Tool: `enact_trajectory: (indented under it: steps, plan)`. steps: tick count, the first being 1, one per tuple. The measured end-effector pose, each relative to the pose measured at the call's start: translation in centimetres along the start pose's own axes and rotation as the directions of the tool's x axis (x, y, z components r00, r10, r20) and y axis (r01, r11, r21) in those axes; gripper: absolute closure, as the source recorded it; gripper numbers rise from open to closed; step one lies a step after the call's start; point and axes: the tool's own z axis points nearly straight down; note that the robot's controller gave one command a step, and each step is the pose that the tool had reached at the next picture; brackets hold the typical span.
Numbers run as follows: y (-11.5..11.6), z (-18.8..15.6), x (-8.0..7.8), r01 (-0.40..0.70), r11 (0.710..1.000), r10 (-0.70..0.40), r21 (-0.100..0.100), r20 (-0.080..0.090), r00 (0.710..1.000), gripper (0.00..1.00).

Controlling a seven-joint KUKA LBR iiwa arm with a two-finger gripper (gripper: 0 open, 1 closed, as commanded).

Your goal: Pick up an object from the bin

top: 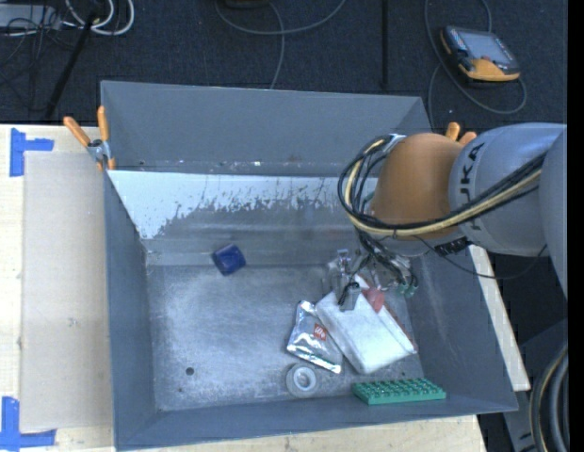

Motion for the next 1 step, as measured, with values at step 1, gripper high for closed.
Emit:
enact_trajectory:
  steps: [1]
  plan:
    - [1.25, -11.23, -0.03, 0.047, 0.999, -0.047, 0.000, -0.011, 0.999, 1.00]
